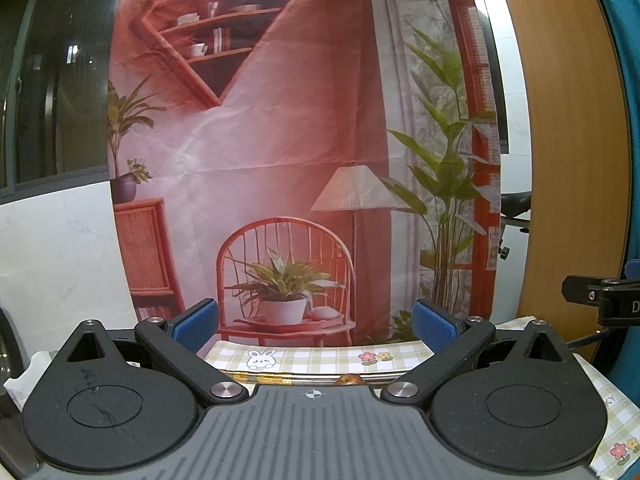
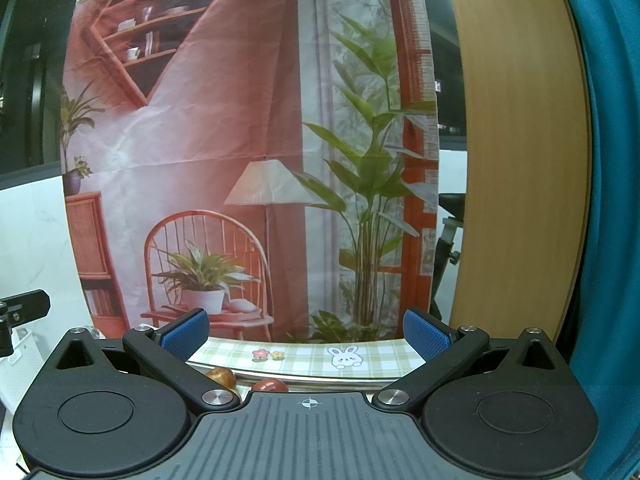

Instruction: Organize fruits

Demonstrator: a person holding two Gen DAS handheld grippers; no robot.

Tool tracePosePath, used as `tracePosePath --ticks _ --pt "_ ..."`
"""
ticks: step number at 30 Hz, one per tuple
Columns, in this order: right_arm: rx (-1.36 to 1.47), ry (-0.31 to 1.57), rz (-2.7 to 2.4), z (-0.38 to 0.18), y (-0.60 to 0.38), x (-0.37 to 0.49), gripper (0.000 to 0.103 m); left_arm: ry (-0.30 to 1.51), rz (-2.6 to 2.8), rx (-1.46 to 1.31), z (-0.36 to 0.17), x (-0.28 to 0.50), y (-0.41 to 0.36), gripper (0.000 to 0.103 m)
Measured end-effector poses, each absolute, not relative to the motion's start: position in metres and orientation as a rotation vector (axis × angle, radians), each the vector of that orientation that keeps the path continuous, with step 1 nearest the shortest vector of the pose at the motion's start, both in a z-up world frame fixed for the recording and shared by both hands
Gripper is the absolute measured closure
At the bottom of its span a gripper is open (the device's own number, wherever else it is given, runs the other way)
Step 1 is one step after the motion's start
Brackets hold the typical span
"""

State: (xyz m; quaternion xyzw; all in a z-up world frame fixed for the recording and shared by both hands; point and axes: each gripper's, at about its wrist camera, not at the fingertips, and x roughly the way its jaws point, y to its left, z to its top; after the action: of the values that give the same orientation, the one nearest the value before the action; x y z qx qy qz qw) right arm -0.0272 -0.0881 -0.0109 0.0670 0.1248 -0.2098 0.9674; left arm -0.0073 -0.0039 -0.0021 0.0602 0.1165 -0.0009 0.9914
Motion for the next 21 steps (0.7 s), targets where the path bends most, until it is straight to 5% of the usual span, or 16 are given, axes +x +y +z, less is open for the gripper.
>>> tracePosePath --ticks 21 --pt "0.161 0.255 -0.413 -0.0209 -0.0936 -0.0256 0.0 0.257 -0.032 0.076 -0.0047 0.0008 0.0052 0.0"
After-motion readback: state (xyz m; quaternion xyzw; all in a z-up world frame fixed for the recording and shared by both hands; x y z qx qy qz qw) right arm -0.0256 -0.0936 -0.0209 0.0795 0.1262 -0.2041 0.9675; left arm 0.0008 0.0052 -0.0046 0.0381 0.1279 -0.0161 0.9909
